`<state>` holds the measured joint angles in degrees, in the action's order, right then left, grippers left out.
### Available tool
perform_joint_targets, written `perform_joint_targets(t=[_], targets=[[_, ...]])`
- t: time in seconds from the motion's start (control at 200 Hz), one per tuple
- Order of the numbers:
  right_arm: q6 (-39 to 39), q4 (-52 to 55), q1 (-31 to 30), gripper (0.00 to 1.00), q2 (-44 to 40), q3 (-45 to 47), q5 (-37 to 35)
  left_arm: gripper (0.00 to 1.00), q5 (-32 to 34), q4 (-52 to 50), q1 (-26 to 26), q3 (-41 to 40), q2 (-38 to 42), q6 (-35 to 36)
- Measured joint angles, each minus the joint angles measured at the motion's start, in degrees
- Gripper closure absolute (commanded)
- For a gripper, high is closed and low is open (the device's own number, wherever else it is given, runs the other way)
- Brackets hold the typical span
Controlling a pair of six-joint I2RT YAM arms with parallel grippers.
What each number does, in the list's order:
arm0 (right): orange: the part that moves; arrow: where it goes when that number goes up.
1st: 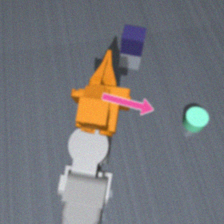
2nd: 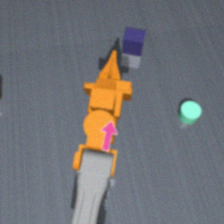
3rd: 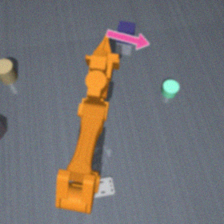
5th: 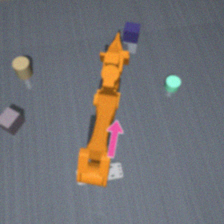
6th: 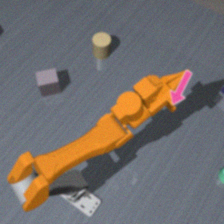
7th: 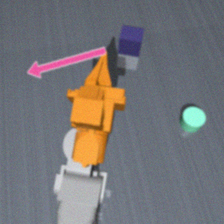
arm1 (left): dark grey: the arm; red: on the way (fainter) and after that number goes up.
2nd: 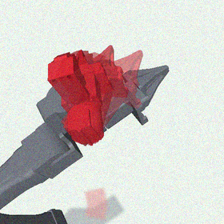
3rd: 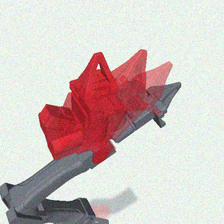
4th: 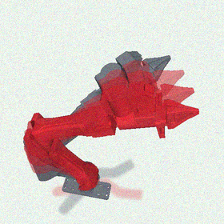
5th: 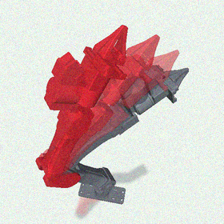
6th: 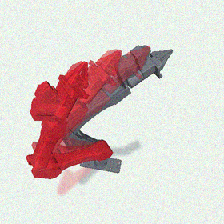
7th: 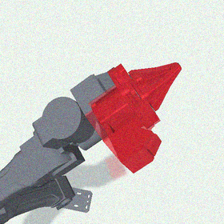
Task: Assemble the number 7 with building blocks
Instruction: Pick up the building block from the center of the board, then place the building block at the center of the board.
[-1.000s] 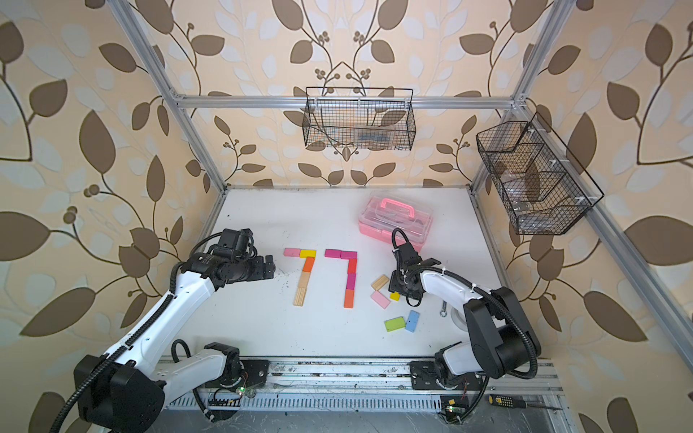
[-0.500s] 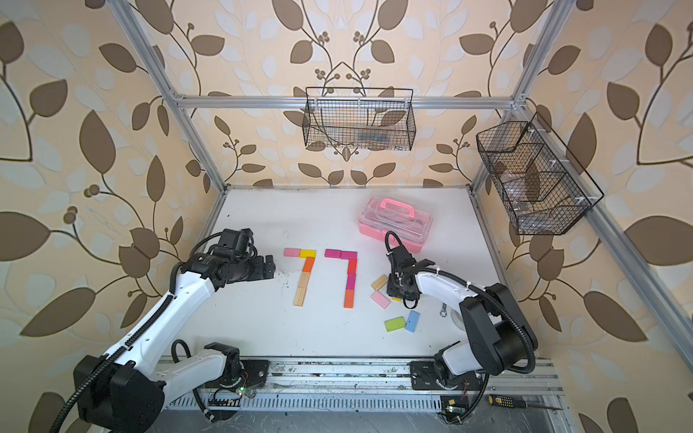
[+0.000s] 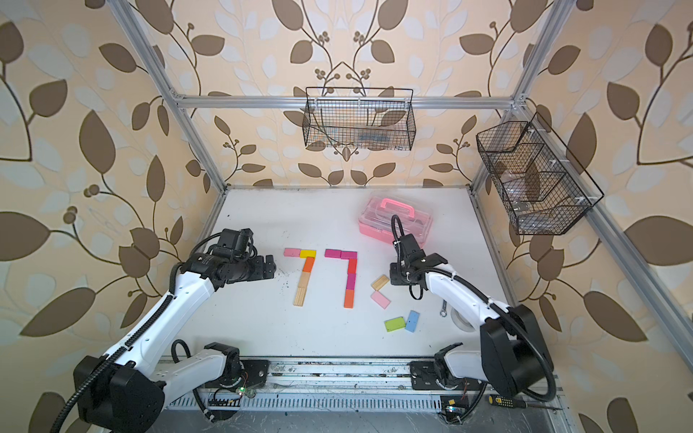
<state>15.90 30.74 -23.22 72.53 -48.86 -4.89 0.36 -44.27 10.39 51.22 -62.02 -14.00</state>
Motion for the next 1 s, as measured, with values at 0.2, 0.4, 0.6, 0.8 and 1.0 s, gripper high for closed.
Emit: perform_joint_targets(t=[0.2, 0.4, 0.6, 0.8, 1.0], targets=[[-24.96, -2.99, -5.73, 0.96, -1.29, -6.99, 4.37, 0.01, 0.00, 0.22, 0.00, 0.00, 0.96, 0.02], [-46.47, 6.03, -6.14, 0.95, 14.08, -21.84, 7.67, 0.01, 0.02, 0.63, 0.00, 0.00, 1.55, 0.11], [-60.57, 13.53, -5.60, 1.00, 27.28, -28.85, 4.17, 0.01, 0.02, 0.83, 0.00, 0.00, 1.75, 0.13], [-68.28, 13.00, -4.52, 0.98, 32.96, -29.07, 0.46, 0.01, 0.02, 0.83, 0.00, 0.00, 1.77, 0.15], [-71.80, 11.08, -4.50, 0.97, 36.02, -30.88, -0.55, 0.01, 0.02, 0.83, 0.00, -0.02, 1.77, 0.17]])
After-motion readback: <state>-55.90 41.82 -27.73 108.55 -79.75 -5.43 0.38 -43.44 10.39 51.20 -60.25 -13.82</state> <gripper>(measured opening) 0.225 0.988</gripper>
